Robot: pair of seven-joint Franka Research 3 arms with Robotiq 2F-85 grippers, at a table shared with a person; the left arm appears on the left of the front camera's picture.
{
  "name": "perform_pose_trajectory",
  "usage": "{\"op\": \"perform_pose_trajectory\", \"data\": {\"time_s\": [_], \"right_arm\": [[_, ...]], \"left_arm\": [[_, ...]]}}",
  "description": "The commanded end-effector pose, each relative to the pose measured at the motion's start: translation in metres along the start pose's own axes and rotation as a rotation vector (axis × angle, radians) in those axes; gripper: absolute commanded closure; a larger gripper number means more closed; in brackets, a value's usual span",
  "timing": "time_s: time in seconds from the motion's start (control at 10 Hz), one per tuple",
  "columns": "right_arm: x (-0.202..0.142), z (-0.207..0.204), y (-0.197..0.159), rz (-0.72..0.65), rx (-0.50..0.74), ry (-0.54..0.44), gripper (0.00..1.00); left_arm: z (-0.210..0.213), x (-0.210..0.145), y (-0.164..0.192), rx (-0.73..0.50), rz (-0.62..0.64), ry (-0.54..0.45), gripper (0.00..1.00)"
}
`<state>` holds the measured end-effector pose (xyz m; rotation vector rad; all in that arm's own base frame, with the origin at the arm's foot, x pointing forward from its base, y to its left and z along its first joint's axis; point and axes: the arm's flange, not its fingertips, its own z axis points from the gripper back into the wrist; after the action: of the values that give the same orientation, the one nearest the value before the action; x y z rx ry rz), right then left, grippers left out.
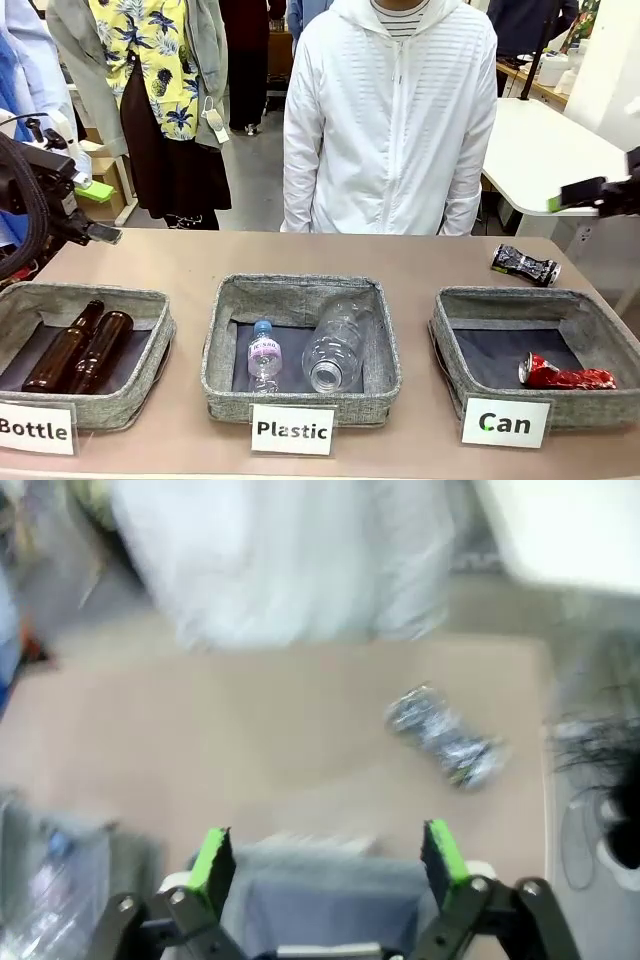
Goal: Sort the can waste into the basket.
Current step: Pick up the can waste from the table and place it in the right Fabric basket.
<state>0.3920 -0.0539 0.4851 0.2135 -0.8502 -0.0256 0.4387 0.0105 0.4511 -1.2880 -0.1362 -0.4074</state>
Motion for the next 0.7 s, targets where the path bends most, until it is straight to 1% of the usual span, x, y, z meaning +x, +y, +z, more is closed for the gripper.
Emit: {"op": "perform_pose_trajectory", "data": {"time_s": [0.0, 0.2, 0.3, 0.4, 0.5, 0.6], "right_arm": [[-0.008, -0.007, 0.019, 0.022, 0.140, 0.096, 0.00], [-0.008, -0.007, 0.019, 0.022, 0.140, 0.096, 0.00], [-0.004, -0.005, 0.007, 0.005, 0.040, 0.033, 0.00], [0.005, -0.029, 0.024, 0.039, -0.163, 0.218, 0.00], [0.032, -0.062, 0.021, 0.058, -0.192, 0.423, 0.00], [0.058, -0.096, 0.016, 0.102, -0.167, 0.594, 0.00]], "left_arm": [[0.000, -0.002, -0.001, 0.013, 0.002, 0.005, 0.00], [0.000, -0.002, -0.001, 0.013, 0.002, 0.005, 0.00], [0.000, -0.002, -0.001, 0.013, 0.002, 0.005, 0.00], [0.000, -0.002, -0.001, 0.013, 0.002, 0.005, 0.00], [0.000, -0.002, -0.001, 0.013, 0.002, 0.005, 0.00], [0.000, -0.002, -0.001, 0.013, 0.002, 0.005, 0.00]]}}
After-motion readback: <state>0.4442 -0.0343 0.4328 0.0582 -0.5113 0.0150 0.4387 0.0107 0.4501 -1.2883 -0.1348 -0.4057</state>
